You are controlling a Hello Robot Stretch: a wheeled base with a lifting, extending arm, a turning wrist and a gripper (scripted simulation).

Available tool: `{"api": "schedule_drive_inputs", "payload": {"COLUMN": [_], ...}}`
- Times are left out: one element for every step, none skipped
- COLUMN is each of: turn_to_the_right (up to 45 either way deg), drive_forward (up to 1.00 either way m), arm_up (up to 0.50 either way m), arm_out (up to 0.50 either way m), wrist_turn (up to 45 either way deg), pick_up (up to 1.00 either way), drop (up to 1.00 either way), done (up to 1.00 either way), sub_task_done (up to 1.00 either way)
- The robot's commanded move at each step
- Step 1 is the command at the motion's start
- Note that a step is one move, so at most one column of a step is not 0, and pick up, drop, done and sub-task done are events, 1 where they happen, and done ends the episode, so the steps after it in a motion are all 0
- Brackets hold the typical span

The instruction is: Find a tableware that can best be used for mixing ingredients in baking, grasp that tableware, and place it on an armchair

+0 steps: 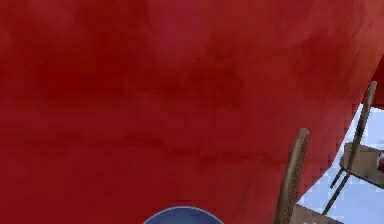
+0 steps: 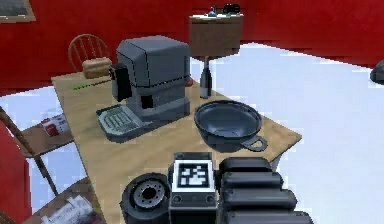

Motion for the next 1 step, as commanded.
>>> {"api": "schedule_drive_inputs", "payload": {"turn_to_the_right": [-45.0], "drive_forward": [0.00], "arm_up": [0.00], "arm_out": [0.00], "wrist_turn": [0.0], "pick_up": [0.00], "drop": [0.00], "done": [0.00], "sub_task_done": [0.00]}}
